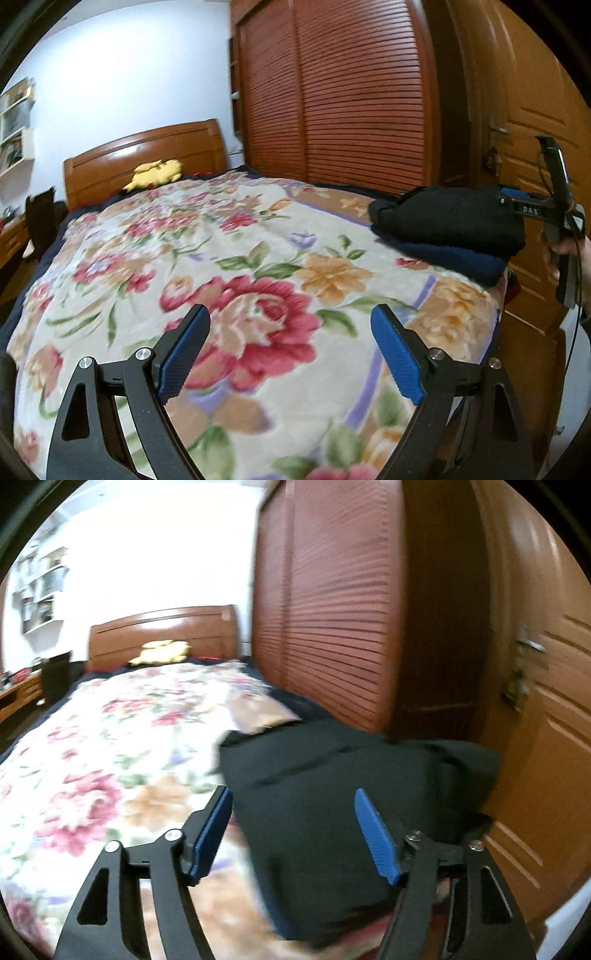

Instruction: Fold large clothes

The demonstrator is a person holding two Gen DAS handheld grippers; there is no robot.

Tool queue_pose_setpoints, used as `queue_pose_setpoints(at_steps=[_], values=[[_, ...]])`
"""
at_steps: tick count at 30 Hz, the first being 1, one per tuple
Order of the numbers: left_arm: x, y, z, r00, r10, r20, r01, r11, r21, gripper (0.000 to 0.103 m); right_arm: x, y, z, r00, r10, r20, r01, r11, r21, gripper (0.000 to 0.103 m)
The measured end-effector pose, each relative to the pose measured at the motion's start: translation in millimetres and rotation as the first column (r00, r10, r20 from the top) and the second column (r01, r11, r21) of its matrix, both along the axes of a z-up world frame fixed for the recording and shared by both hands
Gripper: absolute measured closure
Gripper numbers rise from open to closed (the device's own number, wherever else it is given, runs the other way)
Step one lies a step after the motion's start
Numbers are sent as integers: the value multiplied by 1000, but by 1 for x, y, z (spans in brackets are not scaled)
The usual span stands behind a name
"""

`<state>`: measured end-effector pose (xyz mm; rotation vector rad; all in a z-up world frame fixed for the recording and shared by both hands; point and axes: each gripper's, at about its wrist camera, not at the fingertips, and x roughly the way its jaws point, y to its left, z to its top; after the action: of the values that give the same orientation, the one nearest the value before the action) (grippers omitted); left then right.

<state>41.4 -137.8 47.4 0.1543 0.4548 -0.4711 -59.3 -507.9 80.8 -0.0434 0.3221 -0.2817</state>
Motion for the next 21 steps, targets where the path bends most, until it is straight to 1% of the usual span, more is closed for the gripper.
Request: queue_pose_setpoints(at_steps=[2, 4, 8, 11, 12, 13, 14, 15, 16, 17, 18, 20, 21], values=[[-2, 16, -6, 1000, 29, -4, -29, 1000, -4, 14, 5, 30, 0, 997, 77, -6, -77, 997, 1, 22], [-3, 31, -12, 998, 64, -4, -64, 998, -5, 14, 11, 57, -5, 990, 143, -9, -143, 990, 7, 20], [0, 66, -26, 989, 149, -23, -149, 989, -14, 14, 27, 116, -16, 962, 270, -23, -270, 963, 25, 20], [5, 90, -35, 978, 203, -39, -204, 979, -28, 14, 36, 154, -24, 936, 350, -23, -349, 936, 42, 20], [7, 98, -38, 973, 226, -39, -227, 974, -25, 14, 38, 160, -27, 929, 370, -27, -369, 928, 45, 20], [8, 103, -41, 970, 241, -38, -242, 970, -23, 18, 41, 170, -30, 920, 390, -31, -388, 920, 46, 20], [9, 112, -44, 964, 265, -32, -265, 964, -18, 27, 40, 179, -35, 913, 406, -32, -405, 913, 47, 20], [11, 117, -47, 958, 285, -30, -285, 958, -11, 31, 40, 186, -40, 907, 419, -31, -418, 907, 47, 20], [12, 122, -49, 953, 303, -29, -303, 953, -6, 42, 40, 187, -44, 903, 429, -33, -427, 903, 50, 20], [14, 129, -53, 948, 317, -30, -318, 948, -6, 63, 43, 194, -47, 897, 440, -34, -438, 897, 54, 20], [15, 134, -55, 944, 328, -31, -329, 944, -4, 69, 44, 195, -50, 893, 449, -35, -447, 893, 59, 20], [17, 146, -60, 933, 359, -28, -360, 933, -9, 70, 55, 200, -58, 885, 464, -33, -461, 885, 70, 20], [18, 150, -62, 930, 366, -30, -366, 930, -13, 70, 67, 201, -63, 881, 471, -34, -468, 881, 76, 20]])
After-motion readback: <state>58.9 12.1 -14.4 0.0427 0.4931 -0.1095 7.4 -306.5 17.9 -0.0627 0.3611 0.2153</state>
